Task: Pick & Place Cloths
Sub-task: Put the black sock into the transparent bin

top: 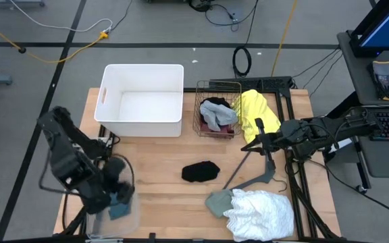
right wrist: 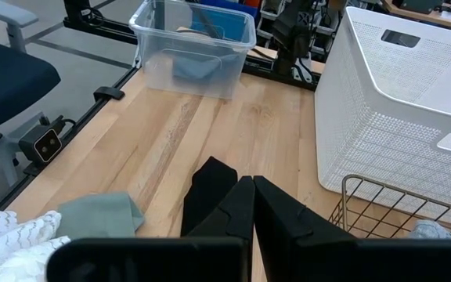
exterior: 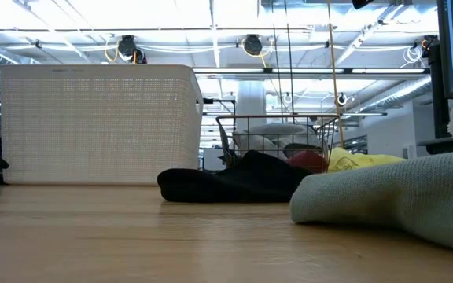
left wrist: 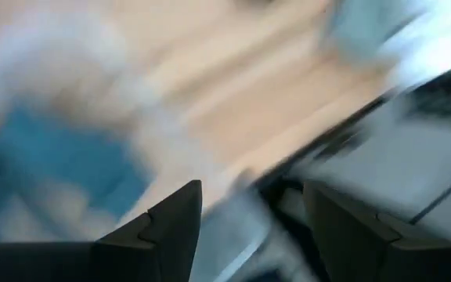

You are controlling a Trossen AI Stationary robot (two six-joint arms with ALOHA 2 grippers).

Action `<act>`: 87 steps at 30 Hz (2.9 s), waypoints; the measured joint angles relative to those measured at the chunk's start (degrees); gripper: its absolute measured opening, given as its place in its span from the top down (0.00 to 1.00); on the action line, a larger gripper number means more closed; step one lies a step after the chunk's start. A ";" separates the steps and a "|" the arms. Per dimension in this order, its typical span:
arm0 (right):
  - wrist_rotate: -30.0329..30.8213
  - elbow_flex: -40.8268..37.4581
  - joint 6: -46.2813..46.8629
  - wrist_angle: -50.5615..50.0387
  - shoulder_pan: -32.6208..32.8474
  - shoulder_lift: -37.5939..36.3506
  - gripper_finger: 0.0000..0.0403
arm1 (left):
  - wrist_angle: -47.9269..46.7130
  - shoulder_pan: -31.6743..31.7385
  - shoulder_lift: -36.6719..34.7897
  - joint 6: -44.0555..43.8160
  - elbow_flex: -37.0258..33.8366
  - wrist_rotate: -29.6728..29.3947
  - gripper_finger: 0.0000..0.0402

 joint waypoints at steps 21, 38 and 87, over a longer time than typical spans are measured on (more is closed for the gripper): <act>-0.04 0.00 -0.02 0.02 0.00 0.00 0.99 | 40.92 26.28 9.95 73.15 7.15 -16.58 0.43; -0.04 0.00 -0.02 0.04 0.00 0.00 0.99 | 41.67 30.58 15.68 73.54 7.13 -7.02 0.43; -0.32 0.04 13.64 3.97 0.04 4.50 0.99 | 73.57 25.38 -1.23 77.59 -33.93 -16.76 0.43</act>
